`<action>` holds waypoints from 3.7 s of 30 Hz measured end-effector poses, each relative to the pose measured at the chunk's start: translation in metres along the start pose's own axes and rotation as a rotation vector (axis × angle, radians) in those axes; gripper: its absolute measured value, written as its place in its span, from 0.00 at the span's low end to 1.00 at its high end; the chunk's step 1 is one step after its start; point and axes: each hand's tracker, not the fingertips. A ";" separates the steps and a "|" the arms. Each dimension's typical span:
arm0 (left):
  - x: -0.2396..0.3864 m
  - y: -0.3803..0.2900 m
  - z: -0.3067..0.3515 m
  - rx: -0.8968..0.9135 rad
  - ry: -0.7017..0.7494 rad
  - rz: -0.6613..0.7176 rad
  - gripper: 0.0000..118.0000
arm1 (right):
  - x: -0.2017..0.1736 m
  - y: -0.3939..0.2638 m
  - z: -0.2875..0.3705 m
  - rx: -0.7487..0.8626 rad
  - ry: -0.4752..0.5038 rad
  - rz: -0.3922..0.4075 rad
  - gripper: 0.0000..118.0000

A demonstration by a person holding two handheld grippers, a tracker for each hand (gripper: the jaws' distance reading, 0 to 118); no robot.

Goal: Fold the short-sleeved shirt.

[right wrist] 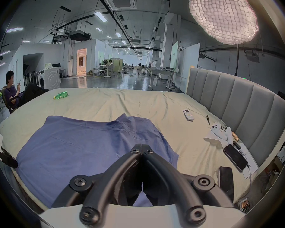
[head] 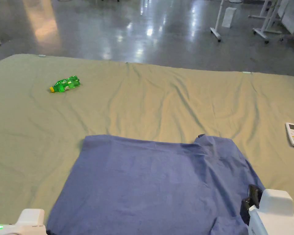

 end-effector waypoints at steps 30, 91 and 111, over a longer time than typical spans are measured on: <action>-0.004 -0.008 0.010 0.050 -0.004 -0.031 0.07 | 0.077 -0.103 -0.008 -0.690 0.116 -0.022 0.15; 0.075 0.127 0.037 0.723 -0.054 -0.013 0.53 | 0.009 0.051 -0.063 0.108 0.037 -0.064 0.59; 0.083 0.081 0.101 0.844 0.047 -0.035 0.00 | -0.028 0.065 -0.006 0.333 0.014 -0.034 0.00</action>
